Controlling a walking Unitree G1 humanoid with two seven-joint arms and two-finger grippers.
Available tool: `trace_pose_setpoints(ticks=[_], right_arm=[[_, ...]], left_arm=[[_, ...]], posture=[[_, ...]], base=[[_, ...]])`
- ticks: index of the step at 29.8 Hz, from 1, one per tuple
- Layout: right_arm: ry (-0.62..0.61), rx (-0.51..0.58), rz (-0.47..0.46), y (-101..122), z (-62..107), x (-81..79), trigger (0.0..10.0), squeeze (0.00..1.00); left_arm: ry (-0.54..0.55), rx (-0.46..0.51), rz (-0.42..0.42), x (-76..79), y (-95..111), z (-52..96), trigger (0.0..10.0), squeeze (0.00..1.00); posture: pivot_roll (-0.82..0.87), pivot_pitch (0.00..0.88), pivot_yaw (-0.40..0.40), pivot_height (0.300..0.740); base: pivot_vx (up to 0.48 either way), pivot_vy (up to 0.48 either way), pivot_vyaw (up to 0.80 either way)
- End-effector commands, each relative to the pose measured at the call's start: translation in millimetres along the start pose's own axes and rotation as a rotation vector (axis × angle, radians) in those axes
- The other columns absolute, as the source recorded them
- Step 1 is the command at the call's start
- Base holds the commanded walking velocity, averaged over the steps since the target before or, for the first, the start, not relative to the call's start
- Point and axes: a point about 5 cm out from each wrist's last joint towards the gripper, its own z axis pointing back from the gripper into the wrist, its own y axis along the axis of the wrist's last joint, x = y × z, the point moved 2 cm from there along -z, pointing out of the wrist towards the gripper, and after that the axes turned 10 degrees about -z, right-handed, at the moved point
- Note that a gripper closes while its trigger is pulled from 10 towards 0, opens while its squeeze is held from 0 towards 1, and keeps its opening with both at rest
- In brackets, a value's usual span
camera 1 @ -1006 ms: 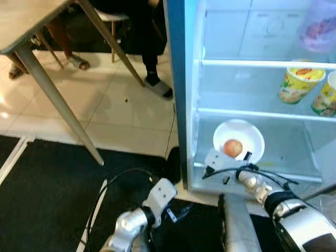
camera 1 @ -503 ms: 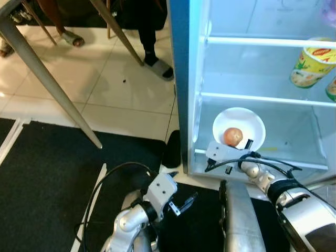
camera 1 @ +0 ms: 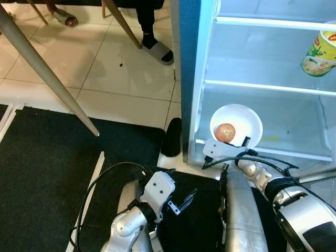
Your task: Restocking fridge
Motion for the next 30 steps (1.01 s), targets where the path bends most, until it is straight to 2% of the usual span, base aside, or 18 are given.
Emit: trace_pose_setpoints(ticks=[1, 11, 16, 19, 22, 23, 26, 27, 28, 29, 30], right_arm=[[-0.005, 0.029, -0.023, 7.1, -0.7, -0.9, 10.0, 0.00], [-0.053, 0.112, 0.024, 37.1, -2.9, 17.3, 10.0, 0.00], [-0.068, 0.130, 0.031, 45.2, -3.1, 23.5, 10.0, 0.00], [-0.090, 0.147, 0.061, 53.5, -3.0, 29.4, 10.0, 0.00], [-0.132, 0.148, 0.134, 60.3, -2.7, 39.8, 10.0, 0.00], [-0.148, 0.146, 0.144, 61.8, -2.3, 44.6, 10.0, 0.00], [-0.152, 0.146, 0.141, 62.2, -2.2, 46.1, 10.0, 0.04], [-0.155, 0.147, 0.140, 62.6, -2.0, 47.4, 10.0, 0.10], [-0.155, 0.147, 0.140, 62.6, -2.0, 47.4, 10.0, 0.10], [-0.163, 0.153, 0.132, 63.9, -1.7, 50.1, 10.0, 0.59], [-0.172, 0.162, 0.119, 65.7, -1.2, 53.0, 10.0, 0.82]], left_arm=[[-0.026, -0.038, 0.022, 9.9, -5.0, 5.6, 10.0, 0.00], [-0.043, -0.003, 0.039, 22.7, 15.0, 5.2, 10.0, 0.00], [-0.046, -0.001, 0.041, 24.4, 20.0, 5.8, 10.0, 0.00], [-0.043, -0.002, 0.042, 23.5, 22.9, 6.4, 10.0, 0.00], [-0.040, 0.000, 0.044, 23.6, 26.5, 6.3, 10.0, 0.00], [-0.040, 0.004, 0.047, 24.7, 28.0, 6.0, 10.0, 0.00], [-0.041, 0.005, 0.050, 25.6, 29.0, 5.6, 10.0, 0.00], [-0.044, 0.008, 0.052, 26.8, 29.8, 5.3, 10.0, 0.00], [-0.044, 0.008, 0.052, 26.8, 29.8, 5.3, 10.0, 0.00], [-0.050, 0.011, 0.054, 28.6, 31.0, 4.7, 10.0, 0.00], [-0.054, 0.013, 0.058, 30.1, 31.5, 3.9, 10.0, 0.00]], posture=[[0.09, 0.476, 0.042, 0.495], [0.12, 0.520, 0.052, 0.495], [0.13, 0.528, 0.052, 0.495], [0.14, 0.532, 0.051, 0.495], [0.14, 0.534, 0.053, 0.495], [0.14, 0.534, 0.053, 0.495], [0.15, 0.534, 0.053, 0.495], [0.15, 0.534, 0.053, 0.495], [0.15, 0.534, 0.053, 0.495], [0.15, 0.532, 0.050, 0.495], [0.15, 0.529, 0.049, 0.495]], base=[[0.000, 0.000, 0.00], [0.000, 0.000, 0.00], [0.000, 0.000, 0.00], [0.000, 0.000, 0.00], [0.000, 0.000, 0.00], [0.000, 0.000, 0.00], [0.000, 0.000, 0.00], [0.000, 0.000, 0.00], [0.000, 0.000, 0.00], [0.000, 0.000, 0.00], [0.000, 0.000, 0.00]])
